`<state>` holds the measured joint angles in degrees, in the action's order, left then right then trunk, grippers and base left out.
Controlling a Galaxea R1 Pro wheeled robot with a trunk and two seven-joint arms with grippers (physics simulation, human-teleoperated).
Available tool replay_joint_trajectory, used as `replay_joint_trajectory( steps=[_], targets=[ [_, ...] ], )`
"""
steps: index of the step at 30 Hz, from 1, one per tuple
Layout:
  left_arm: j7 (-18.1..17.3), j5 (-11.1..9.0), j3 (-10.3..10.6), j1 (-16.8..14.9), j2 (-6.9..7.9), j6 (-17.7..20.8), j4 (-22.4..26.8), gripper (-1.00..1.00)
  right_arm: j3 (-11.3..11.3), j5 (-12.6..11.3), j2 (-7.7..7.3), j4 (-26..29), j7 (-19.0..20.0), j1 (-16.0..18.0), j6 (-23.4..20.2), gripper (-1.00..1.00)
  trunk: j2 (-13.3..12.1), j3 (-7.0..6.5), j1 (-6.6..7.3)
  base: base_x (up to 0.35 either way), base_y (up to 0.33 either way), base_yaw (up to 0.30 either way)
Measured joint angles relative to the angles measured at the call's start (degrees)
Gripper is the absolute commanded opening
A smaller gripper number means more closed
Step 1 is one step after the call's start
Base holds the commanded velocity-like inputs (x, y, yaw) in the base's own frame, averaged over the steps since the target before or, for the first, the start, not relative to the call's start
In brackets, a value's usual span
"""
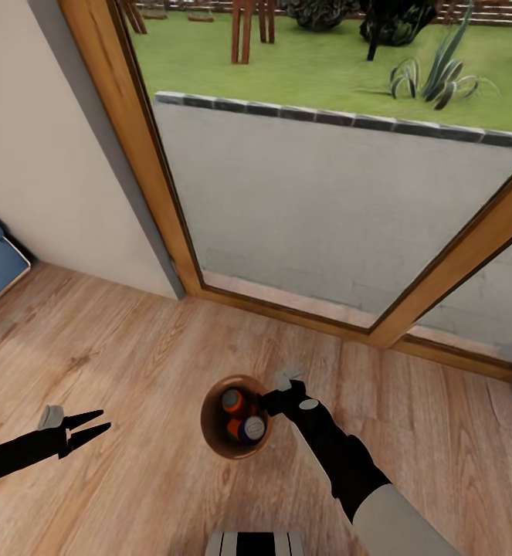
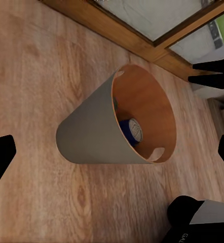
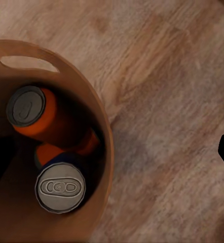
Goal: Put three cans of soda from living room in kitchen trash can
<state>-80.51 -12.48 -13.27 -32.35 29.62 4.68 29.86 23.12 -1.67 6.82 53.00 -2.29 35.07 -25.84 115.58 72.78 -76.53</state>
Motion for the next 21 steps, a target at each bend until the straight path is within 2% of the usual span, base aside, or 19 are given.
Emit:
replay_joint_trajectory(
  steps=[12,21],
  targets=[
    [0.0,0.0,0.0,0.0,0.0,0.05,0.02,1.0,0.0,0.0,-0.01,0.0,0.0,0.0,0.0,1.0,-4.81,-2.22,2.64,0.0,0.0,0.0],
    [0.0,0.0,0.0,0.0,0.0,0.06,0.02,1.0,0.0,0.0,-0.02,0.0,0.0,0.0,0.0,1.0,-8.42,-4.58,4.61,0.0,0.0,0.0]
  ],
)
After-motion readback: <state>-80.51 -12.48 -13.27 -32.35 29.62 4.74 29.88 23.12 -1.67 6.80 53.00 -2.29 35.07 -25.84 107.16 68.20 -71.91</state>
